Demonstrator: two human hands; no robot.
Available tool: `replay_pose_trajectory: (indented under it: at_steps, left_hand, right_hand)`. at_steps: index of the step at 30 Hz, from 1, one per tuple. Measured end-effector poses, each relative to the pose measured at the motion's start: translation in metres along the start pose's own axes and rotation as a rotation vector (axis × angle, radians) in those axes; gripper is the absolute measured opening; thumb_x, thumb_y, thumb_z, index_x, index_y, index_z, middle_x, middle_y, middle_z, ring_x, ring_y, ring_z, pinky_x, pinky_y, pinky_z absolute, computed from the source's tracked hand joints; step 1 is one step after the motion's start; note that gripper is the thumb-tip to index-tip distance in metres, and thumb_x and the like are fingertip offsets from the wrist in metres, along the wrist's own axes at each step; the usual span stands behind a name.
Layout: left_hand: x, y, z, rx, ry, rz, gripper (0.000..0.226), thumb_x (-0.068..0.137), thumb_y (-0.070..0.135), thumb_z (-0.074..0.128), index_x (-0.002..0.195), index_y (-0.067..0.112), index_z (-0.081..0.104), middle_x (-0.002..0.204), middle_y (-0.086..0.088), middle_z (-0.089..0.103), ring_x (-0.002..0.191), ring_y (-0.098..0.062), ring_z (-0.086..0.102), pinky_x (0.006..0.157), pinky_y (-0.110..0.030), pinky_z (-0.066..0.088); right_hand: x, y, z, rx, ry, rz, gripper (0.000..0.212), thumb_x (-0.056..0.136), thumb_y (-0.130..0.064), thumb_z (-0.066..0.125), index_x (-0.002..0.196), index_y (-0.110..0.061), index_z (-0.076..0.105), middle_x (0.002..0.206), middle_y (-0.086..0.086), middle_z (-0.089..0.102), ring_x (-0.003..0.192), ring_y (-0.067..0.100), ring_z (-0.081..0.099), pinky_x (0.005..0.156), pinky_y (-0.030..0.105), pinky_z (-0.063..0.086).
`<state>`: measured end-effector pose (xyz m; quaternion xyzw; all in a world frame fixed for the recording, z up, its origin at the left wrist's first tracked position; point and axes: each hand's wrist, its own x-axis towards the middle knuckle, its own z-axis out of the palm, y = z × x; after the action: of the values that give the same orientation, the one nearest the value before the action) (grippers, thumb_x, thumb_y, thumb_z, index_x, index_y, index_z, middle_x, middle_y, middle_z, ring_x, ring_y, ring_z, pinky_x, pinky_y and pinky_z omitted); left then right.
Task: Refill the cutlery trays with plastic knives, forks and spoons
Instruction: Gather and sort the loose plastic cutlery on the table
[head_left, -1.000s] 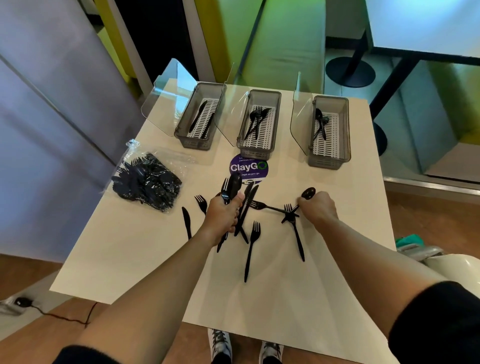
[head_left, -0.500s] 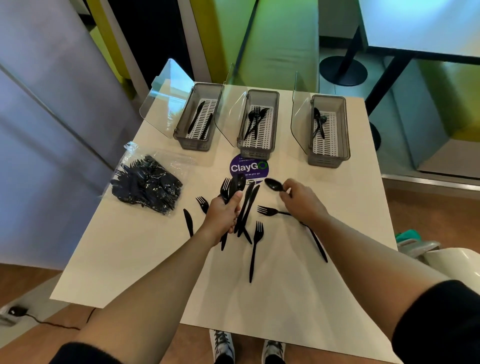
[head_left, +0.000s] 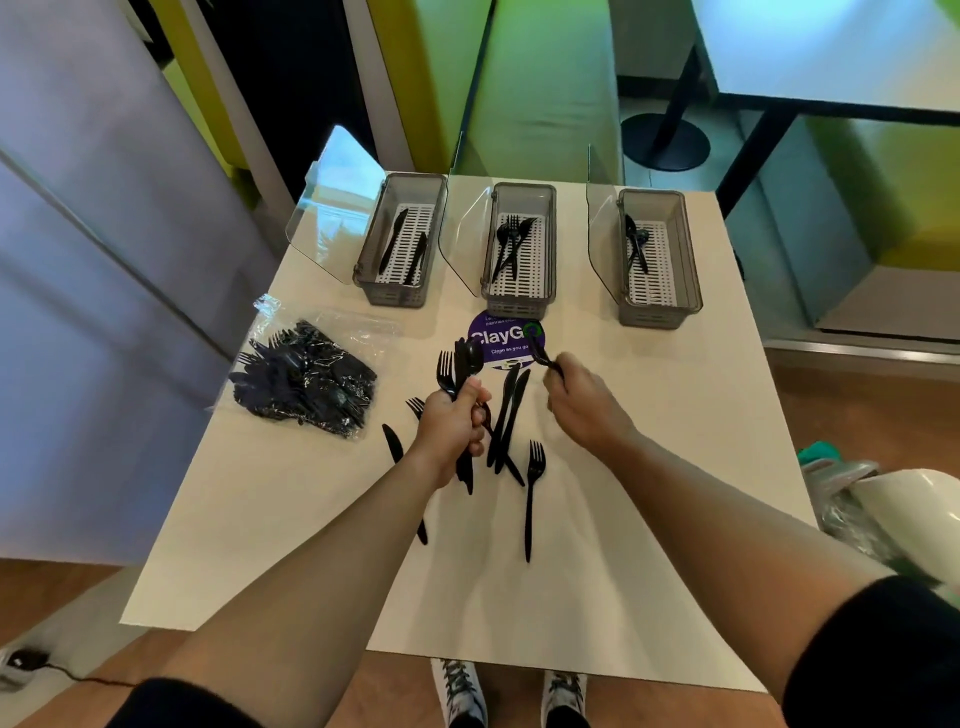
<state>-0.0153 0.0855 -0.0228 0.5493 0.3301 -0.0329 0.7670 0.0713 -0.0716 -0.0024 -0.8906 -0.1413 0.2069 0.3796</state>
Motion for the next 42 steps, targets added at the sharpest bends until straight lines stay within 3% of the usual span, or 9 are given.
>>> replay_pose_trajectory:
  at_steps: [2, 6, 11, 15, 18, 21, 25, 31, 42]
  left_hand:
    - [-0.002, 0.003, 0.001, -0.003, -0.028, 0.025, 0.032, 0.102, 0.043, 0.053, 0.094, 0.012, 0.058, 0.058, 0.004, 0.037, 0.044, -0.009, 0.030, 0.040, -0.022, 0.028]
    - [-0.008, 0.010, 0.006, 0.025, -0.069, 0.090, 0.031, 0.093, 0.043, 0.068, 0.101, 0.014, 0.064, 0.055, 0.007, 0.037, 0.046, -0.008, 0.031, 0.041, -0.023, 0.027]
    - [-0.008, 0.008, 0.008, 0.152, -0.003, 0.063, 0.020, 0.094, 0.032, 0.068, 0.089, 0.013, 0.066, 0.053, 0.007, 0.052, 0.045, -0.010, 0.041, 0.042, -0.023, 0.029]
    - [-0.007, 0.001, 0.008, 0.114, -0.001, 0.006, 0.029, 0.100, 0.028, 0.058, 0.075, 0.014, 0.053, 0.051, 0.002, 0.040, 0.040, -0.011, 0.035, 0.037, -0.021, 0.027]
    - [-0.004, -0.005, 0.005, 0.134, 0.007, 0.004, 0.038, 0.101, 0.032, 0.053, 0.068, 0.013, 0.050, 0.050, 0.002, 0.042, 0.040, -0.012, 0.038, 0.043, -0.023, 0.031]
    - [-0.003, -0.010, 0.000, 0.156, 0.024, 0.037, 0.044, 0.099, 0.038, 0.056, 0.062, 0.016, 0.051, 0.056, 0.000, 0.051, 0.054, -0.017, 0.046, 0.061, -0.032, 0.042]
    - [-0.012, -0.009, -0.010, 0.115, -0.011, 0.032, 0.047, 0.099, 0.044, 0.058, 0.062, 0.019, 0.044, 0.053, 0.002, 0.044, 0.047, -0.014, 0.044, 0.049, -0.026, 0.036]
    - [-0.020, -0.013, -0.034, 0.102, 0.014, 0.002, 0.037, 0.090, 0.046, 0.071, 0.074, 0.018, 0.054, 0.056, 0.000, 0.039, 0.046, -0.014, 0.036, 0.045, -0.025, 0.030]
    - [-0.032, -0.025, -0.060, 0.062, -0.001, 0.010, 0.042, 0.085, 0.042, 0.077, 0.066, 0.014, 0.053, 0.053, -0.003, 0.043, 0.041, -0.016, 0.037, 0.044, -0.025, 0.035]
  right_hand:
    - [-0.004, -0.015, 0.009, 0.204, -0.053, 0.015, 0.021, 0.105, -0.031, 0.037, 0.097, -0.017, 0.051, 0.074, 0.001, 0.056, 0.063, 0.018, 0.053, 0.055, 0.035, 0.045]
    - [-0.015, -0.035, 0.027, 0.094, -0.101, -0.046, 0.023, 0.105, -0.032, 0.042, 0.099, -0.017, 0.058, 0.076, -0.006, 0.059, 0.062, 0.010, 0.052, 0.058, 0.027, 0.038]
    - [-0.036, -0.040, 0.037, 0.139, -0.233, 0.008, 0.015, 0.099, -0.019, 0.051, 0.100, -0.014, 0.065, 0.076, 0.003, 0.065, 0.059, 0.012, 0.056, 0.054, 0.028, 0.045]
    - [-0.051, -0.028, 0.024, 0.185, -0.304, 0.143, 0.018, 0.099, -0.020, 0.059, 0.102, -0.004, 0.064, 0.080, 0.013, 0.068, 0.069, 0.026, 0.070, 0.064, 0.039, 0.062]
    - [-0.057, -0.011, 0.005, 0.256, -0.254, 0.211, 0.023, 0.099, -0.024, 0.062, 0.105, -0.003, 0.067, 0.085, 0.014, 0.071, 0.076, 0.028, 0.073, 0.069, 0.040, 0.063]
    - [-0.055, 0.017, -0.009, -0.002, -0.009, 0.182, 0.018, 0.095, -0.031, 0.064, 0.098, -0.015, 0.071, 0.095, 0.005, 0.073, 0.085, 0.022, 0.070, 0.076, 0.039, 0.058]
    - [-0.055, 0.051, -0.021, -0.280, 0.212, 0.249, 0.021, 0.093, -0.028, 0.063, 0.109, -0.015, 0.066, 0.114, 0.008, 0.063, 0.105, 0.029, 0.060, 0.085, 0.034, 0.049]
    - [-0.067, 0.078, -0.008, -0.449, 0.162, 0.481, 0.027, 0.095, -0.020, 0.054, 0.118, -0.006, 0.051, 0.122, 0.019, 0.058, 0.112, 0.040, 0.056, 0.085, 0.041, 0.047]
    - [-0.065, 0.028, 0.037, -0.119, 0.080, 0.392, 0.023, 0.096, -0.023, 0.044, 0.108, -0.009, 0.058, 0.111, 0.013, 0.064, 0.091, 0.028, 0.054, 0.071, 0.033, 0.039]
